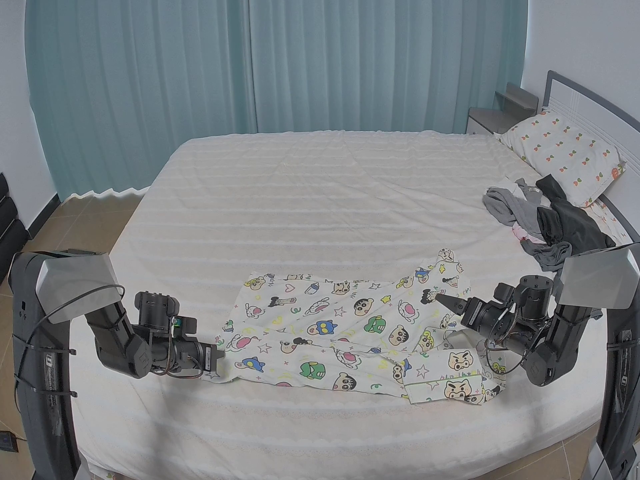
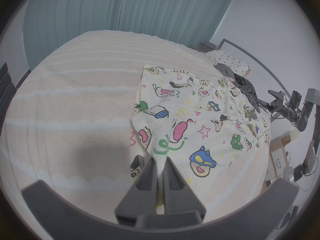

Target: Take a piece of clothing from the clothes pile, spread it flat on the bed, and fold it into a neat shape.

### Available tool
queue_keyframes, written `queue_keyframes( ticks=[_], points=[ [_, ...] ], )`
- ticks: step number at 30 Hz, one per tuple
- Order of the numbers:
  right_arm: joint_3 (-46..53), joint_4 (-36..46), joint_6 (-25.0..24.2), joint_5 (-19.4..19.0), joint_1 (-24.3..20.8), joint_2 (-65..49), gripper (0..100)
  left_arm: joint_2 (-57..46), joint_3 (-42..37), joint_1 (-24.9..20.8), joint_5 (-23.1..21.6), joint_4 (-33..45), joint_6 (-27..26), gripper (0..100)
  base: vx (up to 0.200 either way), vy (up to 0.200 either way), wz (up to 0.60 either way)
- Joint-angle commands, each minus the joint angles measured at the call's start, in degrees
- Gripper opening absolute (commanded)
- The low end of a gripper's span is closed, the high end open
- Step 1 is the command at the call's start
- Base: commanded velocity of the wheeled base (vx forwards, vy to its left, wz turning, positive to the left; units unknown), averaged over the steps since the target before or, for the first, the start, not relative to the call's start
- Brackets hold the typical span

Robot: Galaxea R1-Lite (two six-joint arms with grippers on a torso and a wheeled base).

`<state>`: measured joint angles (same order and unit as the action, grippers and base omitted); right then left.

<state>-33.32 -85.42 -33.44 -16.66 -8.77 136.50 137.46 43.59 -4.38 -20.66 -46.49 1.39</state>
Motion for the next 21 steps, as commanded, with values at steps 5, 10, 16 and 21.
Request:
queue_keyframes(
  ticks=[5,10,16,21],
  points=[
    [0.4,6.8,7.6,-0.6,3.8,-1.8,100,-0.4,-0.6,0.0,0.0,-0.3,0.1,0,0.000,0.000,0.00],
    [3.3,16.5,14.7,-10.9,7.8,-6.3,100,-0.4,-0.3,-0.1,0.4,-0.5,0.1,0,0.000,0.000,0.00],
    [2.7,20.2,18.3,-12.5,9.8,-5.7,100,-0.4,-0.4,-0.3,0.4,-0.5,0.2,0,0.000,0.000,0.00],
    [2.7,20.5,21.8,-13.1,9.8,-2.4,100,-0.4,-0.5,-0.4,0.4,-0.5,0.2,0,0.000,0.000,0.00]
  ],
)
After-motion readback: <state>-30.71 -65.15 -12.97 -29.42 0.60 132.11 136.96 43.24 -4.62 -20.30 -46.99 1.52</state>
